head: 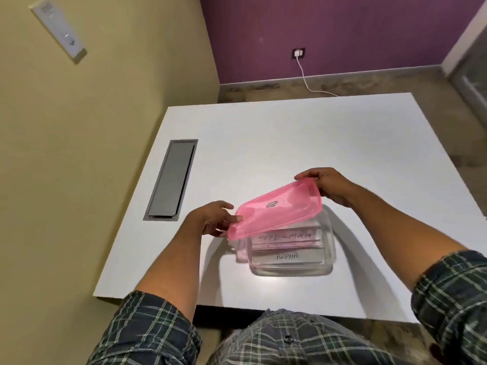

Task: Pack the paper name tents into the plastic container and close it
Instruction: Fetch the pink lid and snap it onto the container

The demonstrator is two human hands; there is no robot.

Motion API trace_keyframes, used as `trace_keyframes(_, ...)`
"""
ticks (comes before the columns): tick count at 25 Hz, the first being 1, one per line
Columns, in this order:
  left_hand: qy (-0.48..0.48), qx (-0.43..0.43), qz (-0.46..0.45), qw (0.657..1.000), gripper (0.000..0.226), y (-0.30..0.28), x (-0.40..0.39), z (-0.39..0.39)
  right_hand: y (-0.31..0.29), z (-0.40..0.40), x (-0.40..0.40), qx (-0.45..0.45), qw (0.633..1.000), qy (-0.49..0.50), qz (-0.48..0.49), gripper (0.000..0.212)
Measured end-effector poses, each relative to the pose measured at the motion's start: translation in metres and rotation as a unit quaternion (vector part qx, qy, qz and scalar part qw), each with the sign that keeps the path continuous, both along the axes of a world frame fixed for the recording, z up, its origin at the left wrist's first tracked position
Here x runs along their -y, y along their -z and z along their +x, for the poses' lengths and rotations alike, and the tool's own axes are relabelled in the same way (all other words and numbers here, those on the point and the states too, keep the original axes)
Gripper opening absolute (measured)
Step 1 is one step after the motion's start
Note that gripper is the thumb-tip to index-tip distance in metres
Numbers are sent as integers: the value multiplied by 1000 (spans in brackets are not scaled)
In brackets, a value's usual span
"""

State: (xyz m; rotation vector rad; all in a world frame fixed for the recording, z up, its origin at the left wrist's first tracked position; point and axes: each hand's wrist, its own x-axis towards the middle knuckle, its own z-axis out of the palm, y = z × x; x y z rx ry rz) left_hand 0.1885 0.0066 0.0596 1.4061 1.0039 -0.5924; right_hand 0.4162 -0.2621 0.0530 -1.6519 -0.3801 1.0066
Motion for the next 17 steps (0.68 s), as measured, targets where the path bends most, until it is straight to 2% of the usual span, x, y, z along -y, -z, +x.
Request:
trace_keyframes(4,104,-10,10,994,83,8,46,16,22,-6,55,13,995,44,-94,19)
trace_keyframes(8,143,4,56,988,93,13,63,15,38,-15,75,25,986,104,-130,22)
trace_keyframes(11,165,3,79,983,96,12,64,15,43,-25,78,58,983,96,-146,30)
trace_keyframes(14,168,-10,88,982,85,12,65,16,45,-32,73,137,971,59,-186,29)
trace_keyframes(17,164,-18,110,980,55,16,62,15,47,-37,65,166,963,65,-204,34)
